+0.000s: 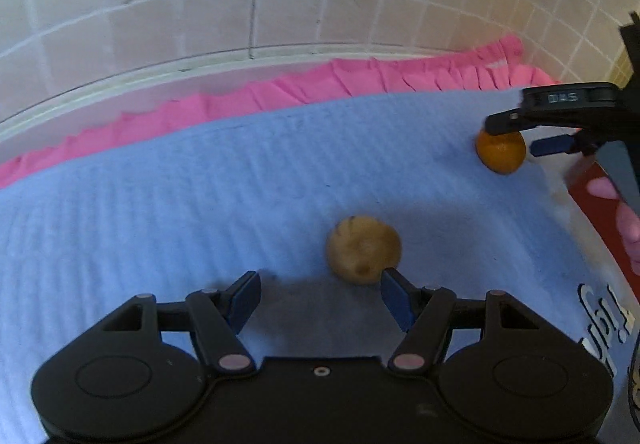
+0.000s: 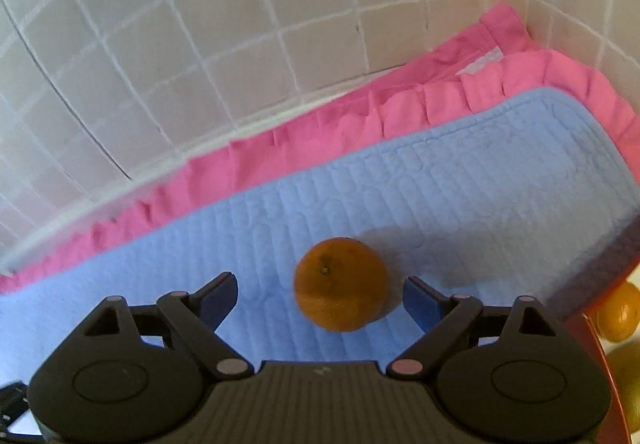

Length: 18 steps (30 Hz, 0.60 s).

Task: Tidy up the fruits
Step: 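Grasp a pale potato with the left tool while the right tool grasps a large orange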

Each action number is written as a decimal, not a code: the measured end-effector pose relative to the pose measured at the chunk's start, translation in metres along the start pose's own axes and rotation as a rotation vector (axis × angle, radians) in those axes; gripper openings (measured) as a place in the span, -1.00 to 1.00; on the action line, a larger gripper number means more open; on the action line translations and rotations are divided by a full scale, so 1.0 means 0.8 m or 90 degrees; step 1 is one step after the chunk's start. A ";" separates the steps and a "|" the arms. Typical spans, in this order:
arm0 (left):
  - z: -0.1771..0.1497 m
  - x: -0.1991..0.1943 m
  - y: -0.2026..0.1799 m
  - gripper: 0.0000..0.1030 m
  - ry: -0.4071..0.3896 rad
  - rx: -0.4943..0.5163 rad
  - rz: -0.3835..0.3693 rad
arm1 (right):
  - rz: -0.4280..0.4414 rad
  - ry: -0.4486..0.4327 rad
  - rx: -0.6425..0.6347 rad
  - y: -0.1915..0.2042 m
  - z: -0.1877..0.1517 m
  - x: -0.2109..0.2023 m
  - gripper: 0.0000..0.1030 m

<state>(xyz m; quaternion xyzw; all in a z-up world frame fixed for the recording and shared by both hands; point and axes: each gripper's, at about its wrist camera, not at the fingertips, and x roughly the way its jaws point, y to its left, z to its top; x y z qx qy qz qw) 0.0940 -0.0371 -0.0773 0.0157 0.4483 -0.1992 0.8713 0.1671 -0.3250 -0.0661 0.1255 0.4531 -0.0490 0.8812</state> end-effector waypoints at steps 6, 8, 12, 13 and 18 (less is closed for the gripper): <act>0.011 0.018 -0.015 0.53 0.002 0.029 -0.004 | -0.010 0.024 0.001 -0.001 -0.001 0.032 0.63; 0.014 0.021 -0.016 0.54 0.001 0.027 -0.006 | -0.010 0.026 -0.004 0.000 -0.003 0.037 0.59; 0.015 0.025 -0.020 0.53 0.002 0.028 -0.004 | -0.029 0.014 -0.029 0.007 -0.005 0.039 0.51; 0.016 0.026 -0.022 0.53 0.003 0.031 -0.003 | -0.034 0.012 -0.033 0.009 -0.005 0.039 0.48; 0.019 0.028 -0.027 0.53 0.002 0.038 -0.011 | -0.059 0.003 -0.059 0.011 -0.007 0.038 0.23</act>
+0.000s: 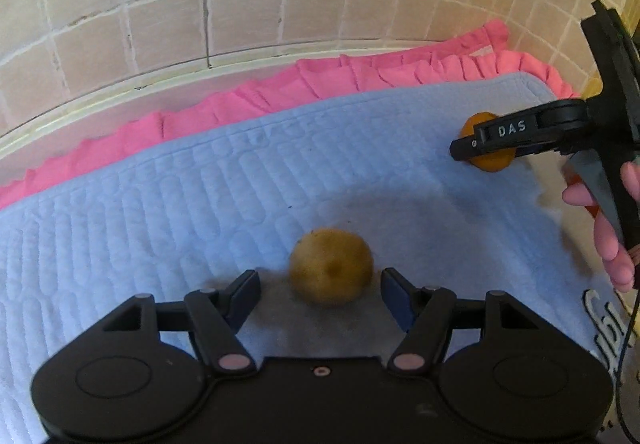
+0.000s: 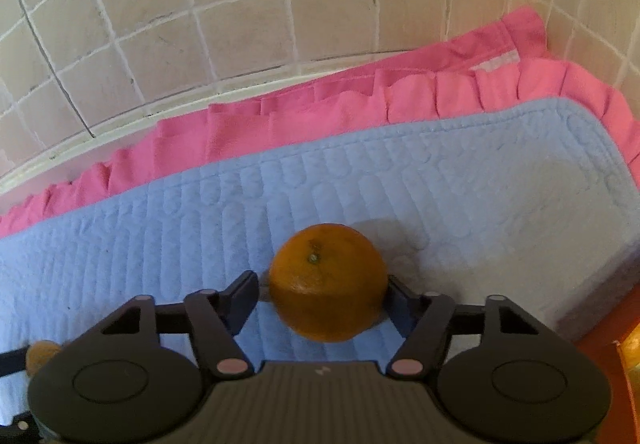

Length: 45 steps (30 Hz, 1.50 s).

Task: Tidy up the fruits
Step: 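Grasp a pale potato with the left tool while the right tool grasps a large orange, then carry the potato and orange over the box and lower them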

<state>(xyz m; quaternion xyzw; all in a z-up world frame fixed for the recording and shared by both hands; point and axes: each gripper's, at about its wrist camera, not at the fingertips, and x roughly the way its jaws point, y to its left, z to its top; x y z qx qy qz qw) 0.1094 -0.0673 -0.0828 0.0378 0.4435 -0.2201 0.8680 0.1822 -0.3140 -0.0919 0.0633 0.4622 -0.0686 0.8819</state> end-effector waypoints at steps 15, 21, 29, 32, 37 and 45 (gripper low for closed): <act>0.008 -0.024 -0.024 -0.05 -0.030 0.040 0.012 | 0.081 0.004 0.093 -0.037 -0.024 -0.042 0.15; 0.028 -0.058 -0.070 -0.05 -0.073 0.086 -0.011 | 0.093 -0.043 0.138 -0.079 -0.044 -0.108 0.15; 0.086 -0.059 -0.182 -0.05 -0.112 0.200 -0.115 | 0.024 -0.123 0.219 -0.184 -0.082 -0.210 0.15; 0.118 -0.044 -0.232 -0.05 -0.106 0.219 -0.189 | -0.024 -0.134 0.265 -0.231 -0.103 -0.238 0.15; 0.157 -0.013 -0.333 -0.05 -0.075 0.265 -0.290 | -0.082 -0.133 0.350 -0.308 -0.143 -0.264 0.16; 0.196 0.062 -0.474 -0.05 0.017 0.313 -0.380 | -0.131 -0.121 0.434 -0.385 -0.185 -0.278 0.16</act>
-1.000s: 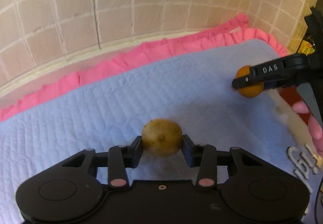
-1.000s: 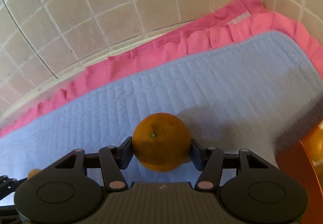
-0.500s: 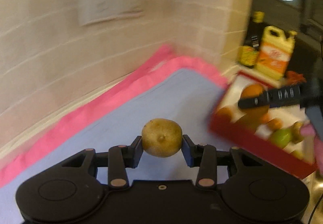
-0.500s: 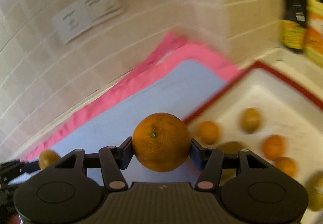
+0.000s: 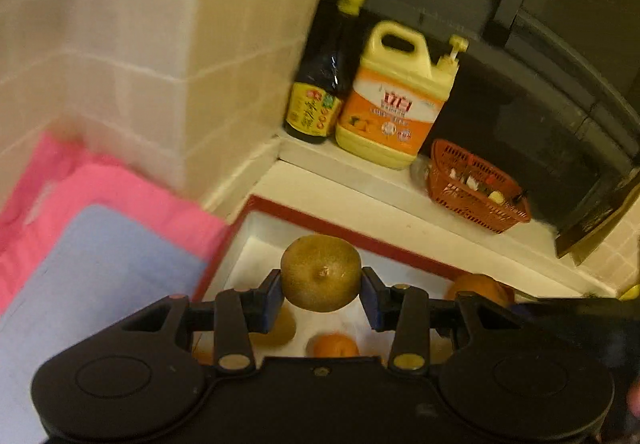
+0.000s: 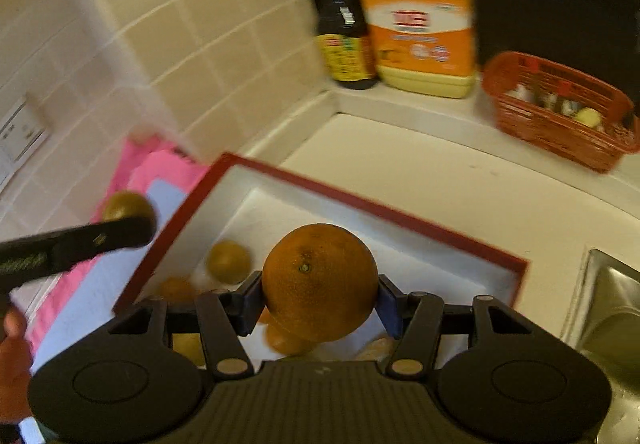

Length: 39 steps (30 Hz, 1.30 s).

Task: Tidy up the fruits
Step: 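Carry the potato and orange over the box and lower them, then open both tools to release the potato and orange into the box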

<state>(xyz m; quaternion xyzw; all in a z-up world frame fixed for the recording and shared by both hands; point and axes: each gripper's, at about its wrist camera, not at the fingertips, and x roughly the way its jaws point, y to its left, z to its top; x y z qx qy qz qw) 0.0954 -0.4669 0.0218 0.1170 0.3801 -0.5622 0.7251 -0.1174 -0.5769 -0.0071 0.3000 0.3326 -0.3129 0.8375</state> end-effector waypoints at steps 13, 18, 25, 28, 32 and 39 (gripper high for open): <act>0.011 0.142 0.018 -0.05 0.116 0.011 0.041 | 0.001 0.088 0.001 -0.016 0.016 0.066 0.16; 0.003 0.154 0.021 -0.03 0.126 0.015 0.046 | -0.042 0.101 -0.015 -0.008 0.012 0.086 0.16; 0.001 0.152 0.021 -0.02 0.129 0.010 0.046 | -0.049 0.109 -0.011 -0.008 0.009 0.094 0.16; -0.001 0.148 0.017 0.01 0.126 0.016 0.048 | -0.047 0.107 -0.006 -0.009 0.009 0.093 0.18; 0.002 0.132 0.014 0.44 0.108 0.014 0.046 | -0.031 0.096 0.021 -0.015 0.010 0.084 0.28; 0.006 0.064 0.002 0.44 0.059 0.032 0.048 | -0.022 0.046 0.025 -0.010 0.009 0.031 0.41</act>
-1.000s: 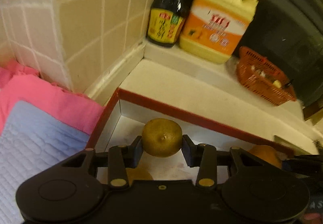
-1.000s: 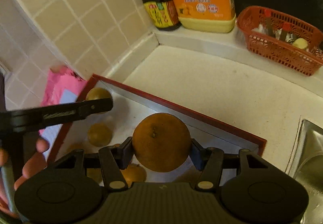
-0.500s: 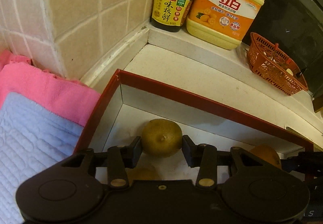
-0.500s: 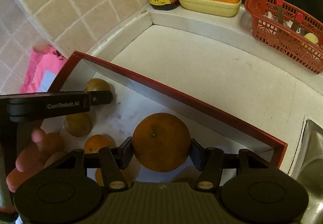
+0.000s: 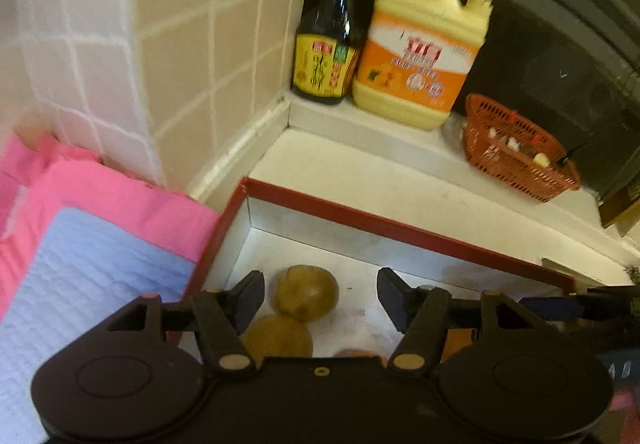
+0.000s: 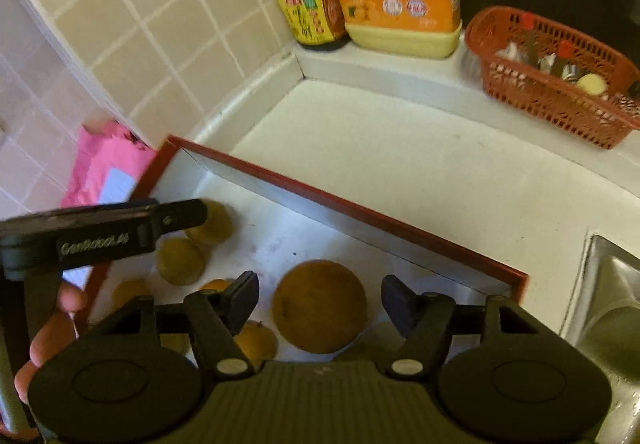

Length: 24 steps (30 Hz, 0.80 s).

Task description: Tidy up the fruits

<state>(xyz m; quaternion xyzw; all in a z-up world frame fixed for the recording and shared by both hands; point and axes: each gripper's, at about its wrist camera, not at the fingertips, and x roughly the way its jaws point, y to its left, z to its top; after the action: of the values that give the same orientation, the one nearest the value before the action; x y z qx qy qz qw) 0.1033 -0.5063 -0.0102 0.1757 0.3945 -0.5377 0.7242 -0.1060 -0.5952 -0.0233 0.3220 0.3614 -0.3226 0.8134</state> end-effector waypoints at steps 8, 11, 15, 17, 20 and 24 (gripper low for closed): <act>-0.042 -0.128 -0.005 0.51 -0.086 -0.012 0.042 | -0.011 -0.089 -0.040 0.043 -0.032 -0.085 0.59; -0.059 -0.178 -0.006 0.52 -0.120 -0.020 0.079 | -0.003 -0.128 -0.072 0.070 -0.048 -0.119 0.62; -0.082 -0.248 -0.015 0.55 -0.179 -0.016 0.148 | -0.002 -0.179 -0.092 0.107 -0.071 -0.163 0.76; -0.092 -0.282 -0.017 0.55 -0.202 -0.023 0.162 | -0.002 -0.196 -0.099 0.125 -0.082 -0.183 0.78; -0.110 -0.325 -0.019 0.56 -0.230 -0.044 0.173 | 0.011 -0.225 -0.094 0.147 -0.098 -0.208 0.82; -0.138 -0.362 -0.026 0.56 -0.246 -0.051 0.194 | 0.026 -0.248 -0.082 0.165 -0.122 -0.231 0.85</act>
<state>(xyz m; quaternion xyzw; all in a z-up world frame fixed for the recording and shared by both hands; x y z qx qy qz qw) 0.0102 -0.2532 0.1441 0.0981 0.2388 -0.4299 0.8652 -0.1414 -0.3904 0.1099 0.2080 0.2106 -0.3388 0.8931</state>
